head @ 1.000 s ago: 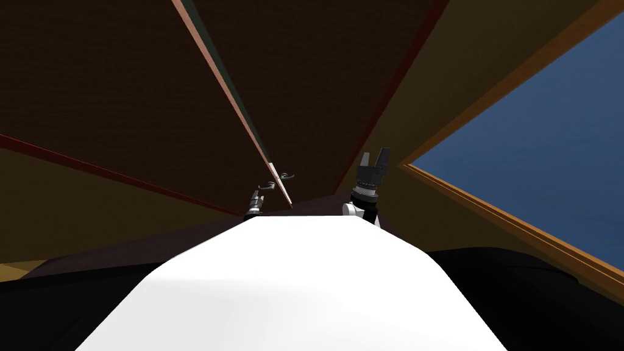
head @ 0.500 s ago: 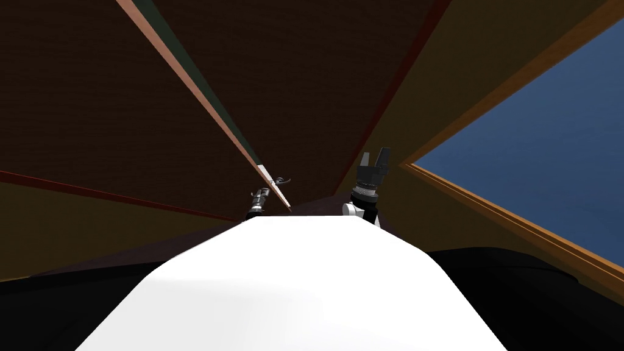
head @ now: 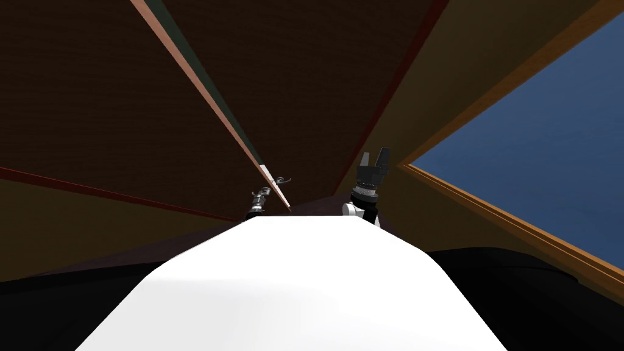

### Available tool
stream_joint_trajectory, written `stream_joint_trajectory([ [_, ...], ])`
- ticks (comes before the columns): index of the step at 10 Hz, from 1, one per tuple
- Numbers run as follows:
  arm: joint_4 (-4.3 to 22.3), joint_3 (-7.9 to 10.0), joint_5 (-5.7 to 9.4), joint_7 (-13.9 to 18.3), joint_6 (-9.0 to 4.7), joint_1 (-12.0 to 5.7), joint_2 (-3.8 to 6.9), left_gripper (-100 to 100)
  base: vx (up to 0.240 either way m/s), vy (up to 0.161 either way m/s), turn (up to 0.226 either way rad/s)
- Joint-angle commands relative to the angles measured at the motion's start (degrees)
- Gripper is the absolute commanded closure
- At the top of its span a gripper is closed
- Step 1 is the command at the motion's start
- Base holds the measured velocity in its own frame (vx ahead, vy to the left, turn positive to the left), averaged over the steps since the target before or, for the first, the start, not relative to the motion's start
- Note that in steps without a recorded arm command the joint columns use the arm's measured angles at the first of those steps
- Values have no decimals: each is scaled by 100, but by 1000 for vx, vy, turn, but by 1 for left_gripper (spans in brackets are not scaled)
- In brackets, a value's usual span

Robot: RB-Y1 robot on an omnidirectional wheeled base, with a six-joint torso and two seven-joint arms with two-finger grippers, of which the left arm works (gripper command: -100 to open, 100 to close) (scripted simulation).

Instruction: Pull the door open

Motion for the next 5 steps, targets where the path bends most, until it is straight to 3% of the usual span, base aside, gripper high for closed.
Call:
stream_joint_trajectory([
  [1,38,15,10,35,-25,107,69,100,-111,45,14],
  [5,48,-58,-25,159,-137,254,182,100,-163,21,-23],
])
